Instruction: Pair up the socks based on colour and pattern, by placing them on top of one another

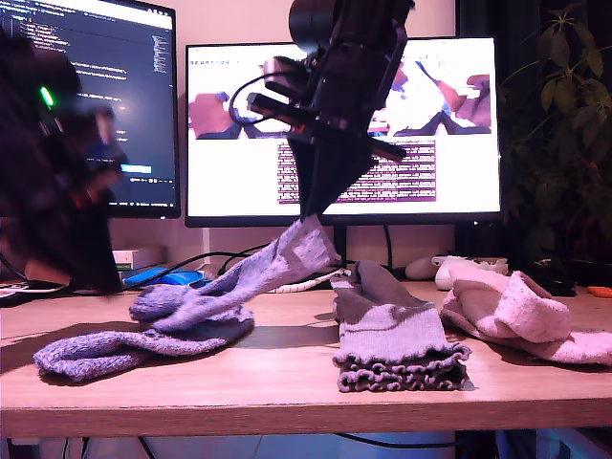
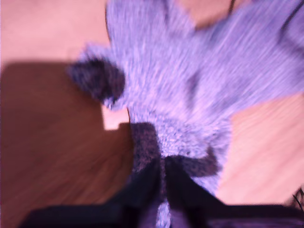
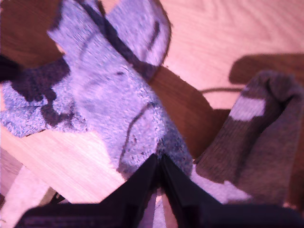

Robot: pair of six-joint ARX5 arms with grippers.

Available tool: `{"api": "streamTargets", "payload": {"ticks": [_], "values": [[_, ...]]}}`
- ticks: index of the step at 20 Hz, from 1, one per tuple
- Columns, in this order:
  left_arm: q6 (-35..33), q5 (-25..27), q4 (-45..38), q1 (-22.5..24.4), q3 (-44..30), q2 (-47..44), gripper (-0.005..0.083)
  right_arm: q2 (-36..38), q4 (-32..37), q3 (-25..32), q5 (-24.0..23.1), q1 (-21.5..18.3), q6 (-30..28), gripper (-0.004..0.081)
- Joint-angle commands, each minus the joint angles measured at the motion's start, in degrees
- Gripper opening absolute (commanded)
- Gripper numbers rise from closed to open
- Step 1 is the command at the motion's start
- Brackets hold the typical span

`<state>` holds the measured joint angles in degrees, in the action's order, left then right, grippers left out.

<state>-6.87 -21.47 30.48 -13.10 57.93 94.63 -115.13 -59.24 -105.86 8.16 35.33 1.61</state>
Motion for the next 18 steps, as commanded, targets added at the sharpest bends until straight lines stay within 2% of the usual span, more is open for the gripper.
{"api": "streamTargets", "payload": {"ticks": [1, 3, 8, 11, 12, 15, 17, 18], "values": [[0.0, 1.1, -0.6, -0.2, -0.9, 2.2, 0.0205, 0.6, -0.2, -0.7, -0.3, 0.2, -0.3, -0.0012], [0.0, 2.2, -0.6, -0.2, -0.9, 3.1, 0.0285, 0.6, -0.3, -0.7, -0.3, 0.1, -0.6, -0.0012], [-0.9, 6.1, -0.3, -0.2, -0.9, 3.2, 0.0289, 0.6, 0.2, -0.7, -0.7, 0.1, -1.6, -0.0012], [-0.9, 5.9, 0.0, -0.2, -0.9, 3.2, 0.0284, 0.6, 0.3, -0.7, -0.9, -0.3, -1.6, -0.0012], [-0.9, 5.0, 0.5, -0.4, -0.9, 3.3, 0.0247, 0.6, 0.4, -0.7, -0.9, -0.4, -1.6, -0.0012], [-1.0, 5.0, 2.8, -0.7, -0.9, 3.3, -0.0034, 0.6, 0.5, -0.7, -0.9, -0.9, -1.6, -0.0012], [-0.6, 5.9, 3.7, -0.7, -0.9, 3.3, -0.0019, 0.6, 0.5, -0.7, -0.9, -1.0, -1.6, -0.0012], [-0.6, 8.2, 4.3, -0.3, -0.9, 3.3, -0.0019, 0.6, 0.5, -0.7, -0.9, -1.0, -1.6, -0.0012]]}}
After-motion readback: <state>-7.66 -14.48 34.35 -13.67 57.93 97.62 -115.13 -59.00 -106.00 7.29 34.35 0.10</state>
